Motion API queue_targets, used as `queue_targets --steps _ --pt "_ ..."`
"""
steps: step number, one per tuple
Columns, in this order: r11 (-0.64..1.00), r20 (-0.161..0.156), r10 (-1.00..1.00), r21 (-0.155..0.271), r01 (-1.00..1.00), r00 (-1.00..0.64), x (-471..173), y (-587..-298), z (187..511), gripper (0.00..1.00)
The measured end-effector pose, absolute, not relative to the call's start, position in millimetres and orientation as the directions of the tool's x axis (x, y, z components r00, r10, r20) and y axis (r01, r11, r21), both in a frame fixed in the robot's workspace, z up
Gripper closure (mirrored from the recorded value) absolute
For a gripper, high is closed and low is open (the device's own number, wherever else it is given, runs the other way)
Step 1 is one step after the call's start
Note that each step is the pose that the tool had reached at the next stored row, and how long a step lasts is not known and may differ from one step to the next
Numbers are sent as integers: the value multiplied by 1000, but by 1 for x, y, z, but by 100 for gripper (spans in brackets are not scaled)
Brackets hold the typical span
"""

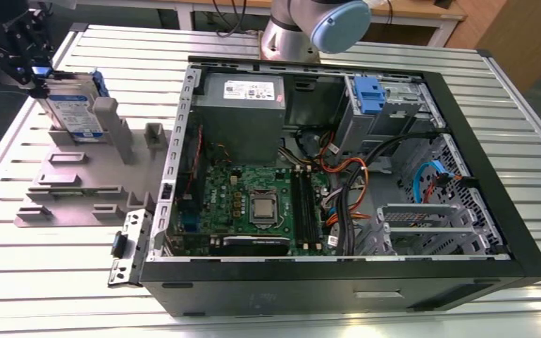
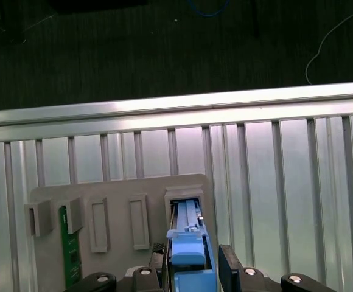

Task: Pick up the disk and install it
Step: 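Pick up the disk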

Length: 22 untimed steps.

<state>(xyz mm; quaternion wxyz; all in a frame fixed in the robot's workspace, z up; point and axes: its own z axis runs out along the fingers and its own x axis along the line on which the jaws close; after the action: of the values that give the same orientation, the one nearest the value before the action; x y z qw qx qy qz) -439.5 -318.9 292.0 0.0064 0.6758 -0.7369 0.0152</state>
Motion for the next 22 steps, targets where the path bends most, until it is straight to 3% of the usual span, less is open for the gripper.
queue_targets --steps 3,4,22 --pt "86 30 -996 -14 -996 -86 -440 -319 292 54" --pt "86 30 -996 -14 -996 -86 -440 -319 292 61" --pt "86 32 -996 -14 -996 -87 -440 -323 292 61"
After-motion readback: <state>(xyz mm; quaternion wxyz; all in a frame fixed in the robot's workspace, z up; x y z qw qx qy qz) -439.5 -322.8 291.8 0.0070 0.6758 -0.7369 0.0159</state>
